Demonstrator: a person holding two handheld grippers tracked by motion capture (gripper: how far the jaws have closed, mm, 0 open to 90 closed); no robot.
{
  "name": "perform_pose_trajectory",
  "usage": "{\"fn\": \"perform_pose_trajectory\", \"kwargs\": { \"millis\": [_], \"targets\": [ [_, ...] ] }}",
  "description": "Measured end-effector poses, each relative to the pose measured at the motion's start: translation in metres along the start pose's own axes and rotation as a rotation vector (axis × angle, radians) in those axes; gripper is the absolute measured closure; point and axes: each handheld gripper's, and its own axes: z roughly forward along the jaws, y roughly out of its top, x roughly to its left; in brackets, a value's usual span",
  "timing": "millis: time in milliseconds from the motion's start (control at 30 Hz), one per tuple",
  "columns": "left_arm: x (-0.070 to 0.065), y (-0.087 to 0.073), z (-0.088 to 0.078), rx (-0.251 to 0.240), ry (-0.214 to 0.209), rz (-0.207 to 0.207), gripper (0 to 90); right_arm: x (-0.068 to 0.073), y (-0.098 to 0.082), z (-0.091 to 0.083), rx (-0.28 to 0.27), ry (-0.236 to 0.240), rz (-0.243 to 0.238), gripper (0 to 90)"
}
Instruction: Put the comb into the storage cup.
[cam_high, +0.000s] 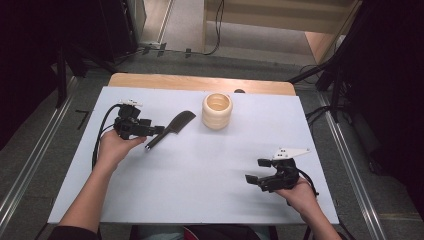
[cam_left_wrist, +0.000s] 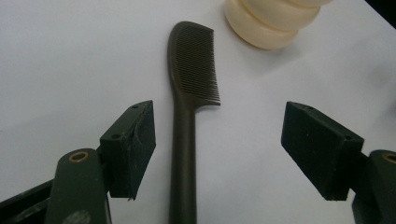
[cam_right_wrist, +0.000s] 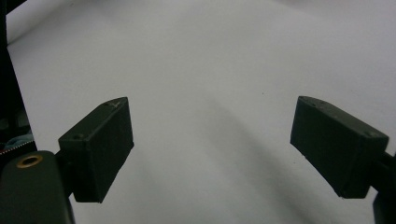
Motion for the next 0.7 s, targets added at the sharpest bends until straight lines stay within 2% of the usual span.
{"fn": "perform_pose_trajectory", "kwargs": {
  "millis": [167,433,567,700],
  "targets": [
    [0.004,-0.002,0.005,0.037,0.016,-0.001,27.7,0.0,0.0,0.0,-0.003,0.0,0.0,11.5],
    [-0.001,-0.004,0.01,0.086,0.057,0.06,28.5,0.0,0.0,0.0,0.0,-0.001,-0.005,11.5],
    [0.0,-0.007,0.012,0.091,0.06,0.062,29.7,0.001,0.0,0.0,0.002,-0.003,-0.002,11.5],
    [0.0,-0.011,0.016,0.132,0.083,0.091,33.1,0.001,0.0,0.0,0.002,-0.003,-0.004,11.5]
  ]
}}
